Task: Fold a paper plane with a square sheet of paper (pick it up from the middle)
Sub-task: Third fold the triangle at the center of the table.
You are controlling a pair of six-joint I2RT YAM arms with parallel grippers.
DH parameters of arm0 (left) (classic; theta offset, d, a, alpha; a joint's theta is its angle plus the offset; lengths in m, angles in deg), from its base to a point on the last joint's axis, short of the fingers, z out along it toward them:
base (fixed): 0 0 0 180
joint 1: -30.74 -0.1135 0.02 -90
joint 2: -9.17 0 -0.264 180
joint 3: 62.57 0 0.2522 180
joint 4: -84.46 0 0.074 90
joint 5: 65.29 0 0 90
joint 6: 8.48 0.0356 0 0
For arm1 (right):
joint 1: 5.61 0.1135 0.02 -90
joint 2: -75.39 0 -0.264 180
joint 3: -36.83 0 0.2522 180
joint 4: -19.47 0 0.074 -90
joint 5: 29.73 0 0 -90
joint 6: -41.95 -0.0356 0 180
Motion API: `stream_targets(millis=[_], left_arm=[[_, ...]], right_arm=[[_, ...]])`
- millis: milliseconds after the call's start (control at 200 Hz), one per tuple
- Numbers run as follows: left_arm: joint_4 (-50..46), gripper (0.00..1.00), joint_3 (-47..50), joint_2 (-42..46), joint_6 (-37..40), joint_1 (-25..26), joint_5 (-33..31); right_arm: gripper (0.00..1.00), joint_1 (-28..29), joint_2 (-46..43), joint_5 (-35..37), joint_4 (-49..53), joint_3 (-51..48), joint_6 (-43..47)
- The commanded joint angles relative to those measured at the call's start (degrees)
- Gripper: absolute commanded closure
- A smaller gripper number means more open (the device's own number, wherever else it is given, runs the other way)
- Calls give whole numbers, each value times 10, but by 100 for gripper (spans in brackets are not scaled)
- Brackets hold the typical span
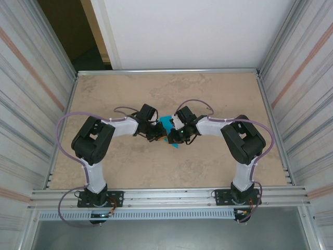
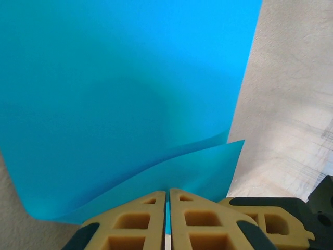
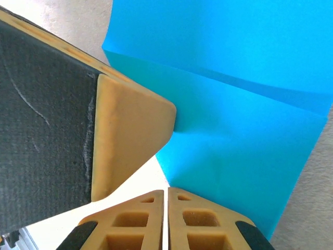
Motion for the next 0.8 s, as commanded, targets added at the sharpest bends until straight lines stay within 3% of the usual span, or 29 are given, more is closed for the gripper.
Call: stream_targets(millis=[0, 797], left_arm=[[-15, 89, -18, -10, 16, -4, 8], [-87, 90, -35, -41, 42, -8, -33]], right_arm=[[91, -3, 10, -6, 12, 1, 10], [89, -17, -3, -29, 7, -3, 7]])
